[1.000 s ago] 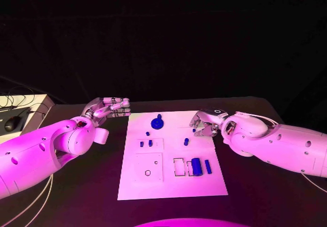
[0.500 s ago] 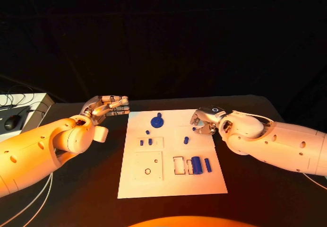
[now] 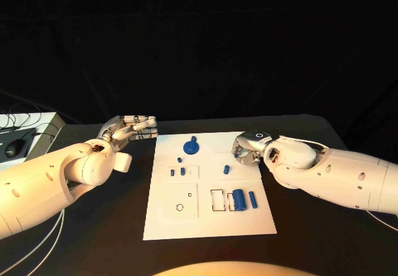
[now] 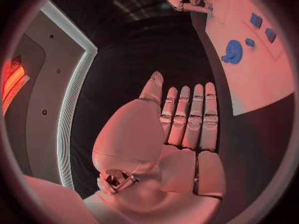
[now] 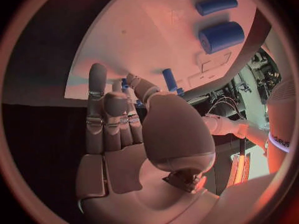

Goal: Assemble the parts on the task board

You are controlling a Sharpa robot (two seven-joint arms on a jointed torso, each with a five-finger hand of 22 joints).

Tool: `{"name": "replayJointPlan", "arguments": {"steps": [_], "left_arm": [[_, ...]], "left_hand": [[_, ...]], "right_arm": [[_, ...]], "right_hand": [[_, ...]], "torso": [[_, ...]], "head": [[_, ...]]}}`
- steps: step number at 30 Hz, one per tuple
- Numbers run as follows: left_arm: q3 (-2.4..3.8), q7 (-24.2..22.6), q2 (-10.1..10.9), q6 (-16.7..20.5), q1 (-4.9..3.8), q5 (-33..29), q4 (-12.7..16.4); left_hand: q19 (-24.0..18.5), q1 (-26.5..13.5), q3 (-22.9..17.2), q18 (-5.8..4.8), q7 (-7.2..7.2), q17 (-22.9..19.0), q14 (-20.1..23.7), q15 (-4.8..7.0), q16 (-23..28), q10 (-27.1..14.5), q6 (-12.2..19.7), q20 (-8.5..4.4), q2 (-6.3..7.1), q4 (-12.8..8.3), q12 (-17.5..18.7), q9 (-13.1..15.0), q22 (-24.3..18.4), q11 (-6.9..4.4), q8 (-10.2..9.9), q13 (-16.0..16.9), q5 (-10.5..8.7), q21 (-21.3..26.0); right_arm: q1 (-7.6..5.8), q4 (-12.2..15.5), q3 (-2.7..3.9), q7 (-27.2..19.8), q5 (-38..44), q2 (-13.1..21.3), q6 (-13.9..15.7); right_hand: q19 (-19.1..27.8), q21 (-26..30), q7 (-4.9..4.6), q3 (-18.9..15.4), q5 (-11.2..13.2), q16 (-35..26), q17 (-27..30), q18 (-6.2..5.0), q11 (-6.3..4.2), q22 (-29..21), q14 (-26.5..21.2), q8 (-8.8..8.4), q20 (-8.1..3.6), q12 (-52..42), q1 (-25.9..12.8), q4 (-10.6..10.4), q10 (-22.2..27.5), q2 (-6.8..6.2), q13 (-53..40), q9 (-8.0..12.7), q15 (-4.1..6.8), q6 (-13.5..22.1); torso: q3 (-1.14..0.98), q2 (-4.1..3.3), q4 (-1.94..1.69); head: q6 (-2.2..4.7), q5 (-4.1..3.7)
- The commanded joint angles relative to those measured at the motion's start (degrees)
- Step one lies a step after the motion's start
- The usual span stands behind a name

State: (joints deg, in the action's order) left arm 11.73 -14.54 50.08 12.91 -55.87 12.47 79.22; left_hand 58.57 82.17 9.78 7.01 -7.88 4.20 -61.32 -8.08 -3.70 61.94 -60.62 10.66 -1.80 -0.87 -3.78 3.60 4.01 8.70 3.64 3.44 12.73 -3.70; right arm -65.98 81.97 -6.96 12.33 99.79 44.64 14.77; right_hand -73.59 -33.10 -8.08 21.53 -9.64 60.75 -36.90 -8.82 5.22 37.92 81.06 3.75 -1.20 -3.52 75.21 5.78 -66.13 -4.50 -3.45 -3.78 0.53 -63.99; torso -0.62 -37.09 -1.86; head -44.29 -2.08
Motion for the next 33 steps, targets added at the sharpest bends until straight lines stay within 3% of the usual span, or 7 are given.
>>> {"name": "replayJointPlan", "arguments": {"steps": [1,16,19,22,24,33], "left_arm": [[0.04,-0.3,0.0,-0.1,0.03,-0.3,0.2],[0.04,-0.1,0.0,-0.2,0.03,-0.3,0.2],[0.04,0.0,0.1,-0.2,0.03,-0.3,0.2],[0.04,0.1,0.1,-0.2,0.03,-0.3,0.1],[0.04,0.1,0.1,-0.2,0.03,-0.3,0.1],[0.04,0.3,0.1,-0.4,0.03,-0.2,-0.1]], "left_hand": [[0.4,0.1,-0.1,-0.05,-0.45,0.0,-0.4,0.06,0.2,-0.2,0.2,0.06,-0.66,-0.2,0.1,-0.1,-0.1,-0.2,-0.1,-0.1,-0.35,-0.2],[0.4,0.5,-0.4,-0.11,-0.57,0.1,-0.4,0.04,0.1,-0.4,0.3,0.04,-1.0,-0.6,0.1,-0.1,-0.1,-0.15,-0.1,-0.1,-0.35,-0.2],[0.4,0.5,-0.5,-0.11,-0.59,0.1,-0.3,0.02,0.2,-0.4,0.3,0.02,-1.04,-0.7,0.1,-0.1,-0.1,-0.14,-0.1,-0.1,-0.32,-0.2],[0.3,0.7,-0.6,-0.11,-0.59,0.0,-0.3,0.02,0.2,-0.5,0.3,0.02,-1.08,-0.8,0.1,-0.1,-0.1,-0.14,-0.1,-0.1,-0.3,-0.2],[0.3,0.8,-0.7,-0.11,-0.63,0.1,-0.3,0.04,0.1,-0.5,0.3,0.03,-1.16,-0.9,0.1,-0.1,-0.1,-0.14,-0.1,-0.1,-0.29,-0.2],[0.3,0.9,-1.0,-0.12,-0.63,0.0,-0.3,0.03,0.1,-0.5,0.3,0.03,-1.17,-1.1,0.1,-0.1,-0.1,-0.12,-0.1,-0.1,-0.27,-0.2]], "right_arm": [[0.18,-0.1,-0.02,0.4,0.9,-0.2,-1.6],[0.47,-0.5,-0.05,0.4,0.7,-0.8,-2.1],[0.48,-0.5,-0.05,0.5,0.7,-0.8,-1.8],[0.49,-0.4,-0.06,0.6,0.7,-0.8,-1.0],[0.49,-0.4,-0.06,0.8,0.7,-0.8,-0.4],[0.5,-0.4,-0.06,1.7,1.3,-0.8,0.7]], "right_hand": [[-0.3,0.4,0.07,0.5,-0.2,0.4,-0.1,-0.73,-0.07,0.5,-0.3,-0.17,0.0,0.1,-0.5,-0.1,-0.5,0.23,0.1,0.0,0.03,-0.4],[-1.1,3.1,0.26,0.7,-0.1,0.7,-0.3,-0.54,-0.25,3.9,-0.3,-0.15,-0.08,0.1,-0.9,-0.8,-1.0,1.04,0.1,-0.1,0.12,-1.0],[-1.3,3.4,0.52,0.9,-0.3,0.8,-0.3,-0.49,-0.53,4.2,-0.3,-0.04,-0.16,0.1,-0.7,-0.9,-1.9,1.76,0.0,-0.2,0.3,-1.8],[-1.4,3.6,0.94,1.7,0.1,0.9,-0.4,-0.27,-1.01,4.7,-0.2,0.03,-0.41,0.1,-0.3,-1.1,-3.3,3.72,0.0,-0.3,0.63,-2.8],[-1.5,3.7,1.16,2.8,0.4,1.0,-0.5,-0.12,-1.29,5.0,-0.2,0.07,-0.62,0.2,-0.2,-1.0,-4.3,4.35,0.0,-0.4,0.85,-3.4],[-1.6,4.5,1.32,4.9,1.7,0.8,-0.6,0.34,-1.57,6.5,-0.2,0.04,-1.05,0.1,-0.7,0.1,-5.2,4.86,0.0,-0.6,1.08,-4.0]], "torso": [[-0.01,0.01,0.0],[-0.01,0.01,0.03],[-0.01,0.0,-0.02],[-0.02,0.01,0.01],[-0.02,0.01,0.03],[-0.02,0.01,-0.01]], "head": [[-0.08,-0.01],[-0.23,0.01],[-0.29,0.02],[-0.33,0.05],[-0.4,0.1],[-0.39,0.09]]}}
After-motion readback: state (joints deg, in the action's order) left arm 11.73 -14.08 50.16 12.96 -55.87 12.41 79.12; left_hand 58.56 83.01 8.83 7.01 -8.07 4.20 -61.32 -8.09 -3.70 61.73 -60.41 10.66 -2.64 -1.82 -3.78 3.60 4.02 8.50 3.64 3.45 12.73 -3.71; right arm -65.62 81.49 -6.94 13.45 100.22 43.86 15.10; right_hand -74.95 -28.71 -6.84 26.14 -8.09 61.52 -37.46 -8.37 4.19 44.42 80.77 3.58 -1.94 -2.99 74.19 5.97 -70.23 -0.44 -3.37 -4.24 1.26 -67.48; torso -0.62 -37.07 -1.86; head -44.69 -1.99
